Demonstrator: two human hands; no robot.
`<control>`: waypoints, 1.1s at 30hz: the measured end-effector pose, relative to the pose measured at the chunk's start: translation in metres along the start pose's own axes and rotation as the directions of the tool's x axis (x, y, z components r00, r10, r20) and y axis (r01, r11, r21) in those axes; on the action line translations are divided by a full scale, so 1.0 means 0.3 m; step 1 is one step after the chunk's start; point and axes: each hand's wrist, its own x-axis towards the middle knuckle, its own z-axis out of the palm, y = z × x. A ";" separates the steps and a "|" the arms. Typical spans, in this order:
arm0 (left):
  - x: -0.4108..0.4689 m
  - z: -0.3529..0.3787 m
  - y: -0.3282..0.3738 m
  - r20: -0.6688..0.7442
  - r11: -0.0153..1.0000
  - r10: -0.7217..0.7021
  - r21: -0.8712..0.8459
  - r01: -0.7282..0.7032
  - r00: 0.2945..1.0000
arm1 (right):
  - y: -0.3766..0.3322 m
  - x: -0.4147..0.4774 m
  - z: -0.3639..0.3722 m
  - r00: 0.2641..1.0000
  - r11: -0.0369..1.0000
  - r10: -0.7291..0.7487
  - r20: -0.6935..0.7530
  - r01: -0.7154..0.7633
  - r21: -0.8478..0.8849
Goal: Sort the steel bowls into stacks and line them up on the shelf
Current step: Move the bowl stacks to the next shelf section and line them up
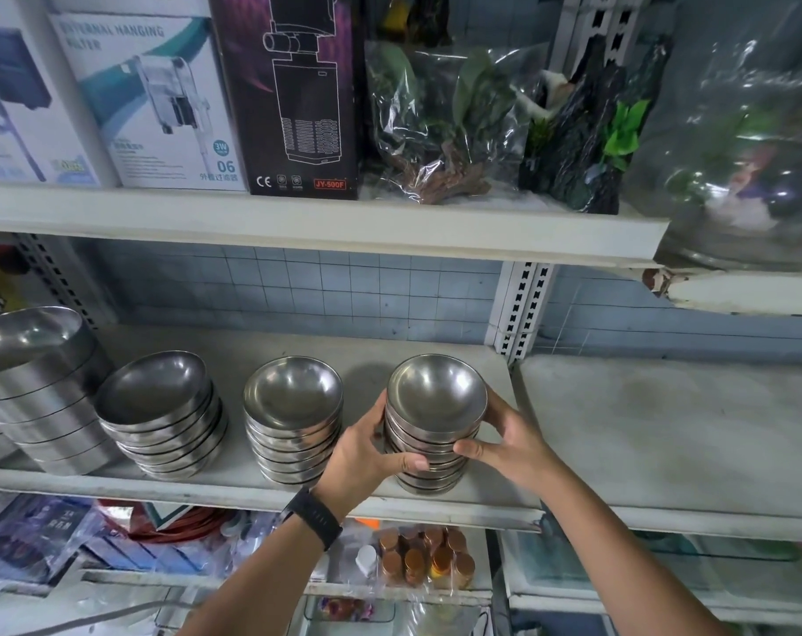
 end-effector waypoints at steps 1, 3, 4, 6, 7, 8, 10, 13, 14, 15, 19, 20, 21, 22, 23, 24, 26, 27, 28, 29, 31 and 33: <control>0.000 0.000 -0.002 0.001 1.000 0.000 -0.001 0.000 1.000 | 0.000 0.000 -0.001 1.000 1.000 0.003 -0.001 -0.003 0.001; 0.001 0.000 -0.006 0.004 1.000 -0.004 0.002 0.004 1.000 | -0.001 0.000 -0.002 1.000 1.000 0.011 0.001 -0.011 -0.005; 0.001 0.000 -0.010 0.004 1.000 -0.007 0.008 0.007 1.000 | -0.003 -0.001 -0.001 1.000 1.000 0.013 0.001 -0.013 -0.006; 0.002 0.000 -0.017 0.000 1.000 -0.016 0.014 0.016 1.000 | -0.004 -0.002 0.001 1.000 1.000 0.019 -0.004 -0.019 -0.007; 0.003 -0.002 -0.021 -0.004 1.000 -0.025 0.015 0.025 1.000 | -0.007 -0.003 0.002 1.000 1.000 0.021 -0.008 -0.021 -0.006; 0.005 -0.004 -0.024 -0.006 0.999 -0.030 0.013 0.030 1.000 | -0.010 -0.002 0.003 1.000 1.000 0.021 -0.012 -0.021 -0.005; 0.007 -0.009 -0.024 -0.003 0.999 -0.034 0.008 0.034 0.999 | -0.016 0.000 0.001 1.000 1.000 0.021 -0.017 -0.021 0.001; 0.011 -0.013 -0.017 0.007 1.000 -0.028 0.008 0.028 1.000 | -0.022 0.003 -0.003 1.000 1.000 0.012 -0.003 -0.012 0.006; 0.012 -0.014 -0.012 0.016 1.000 -0.027 0.007 0.026 1.000 | -0.023 0.003 -0.005 1.000 1.000 0.009 0.003 -0.009 0.008; 0.013 -0.014 -0.008 0.025 1.000 -0.025 -0.004 0.025 0.999 | -0.024 0.003 -0.006 1.000 1.000 0.006 0.004 -0.006 0.012; 0.012 -0.023 0.018 -0.011 0.997 -0.034 -0.076 0.033 0.999 | -0.026 0.001 -0.010 1.000 1.000 -0.007 0.008 0.007 0.005; 0.011 -0.026 0.027 -0.026 0.996 -0.031 -0.088 0.028 0.999 | -0.023 -0.001 -0.010 1.000 1.000 -0.006 0.011 0.006 0.009; 0.012 -0.030 0.036 -0.036 0.996 -0.023 -0.092 0.020 0.999 | -0.019 -0.003 -0.010 1.000 1.000 -0.003 0.012 0.002 0.018; 0.014 -0.033 0.045 -0.041 0.996 -0.014 -0.089 0.010 0.999 | -0.017 -0.006 -0.010 1.000 1.000 0.003 0.010 -0.004 0.028; 0.017 -0.036 0.052 -0.044 0.996 -0.004 -0.086 0.000 0.999 | -0.018 -0.008 -0.009 1.000 0.999 0.010 0.005 -0.010 0.033; 0.021 -0.039 0.060 -0.044 0.996 0.007 -0.085 -0.011 0.999 | -0.019 -0.008 -0.008 1.000 0.999 0.014 0.001 -0.014 0.036; 0.029 -0.043 0.073 -0.035 0.997 0.022 -0.079 -0.025 0.999 | -0.022 -0.008 -0.004 1.000 0.999 0.015 -0.002 -0.015 0.042; 0.032 -0.044 0.078 -0.026 0.997 0.027 -0.076 -0.029 0.999 | -0.023 -0.009 -0.001 1.000 0.999 0.016 -0.007 -0.016 0.040; 0.034 -0.046 0.082 -0.015 0.997 0.030 -0.072 -0.031 0.999 | -0.023 -0.010 0.001 1.000 0.999 0.015 -0.017 -0.014 0.038; 0.035 -0.048 0.085 -0.006 0.997 0.031 -0.067 -0.032 0.999 | -0.020 -0.009 0.004 0.999 0.999 0.014 -0.030 -0.013 0.038; 0.036 -0.051 0.090 0.003 0.997 0.027 -0.066 -0.027 1.000 | -0.015 -0.009 0.007 0.999 0.999 0.014 -0.050 -0.012 0.045; 0.039 -0.054 0.089 0.005 0.997 0.021 -0.074 -0.021 1.000 | -0.015 -0.007 0.009 0.998 0.999 0.015 -0.058 -0.012 0.052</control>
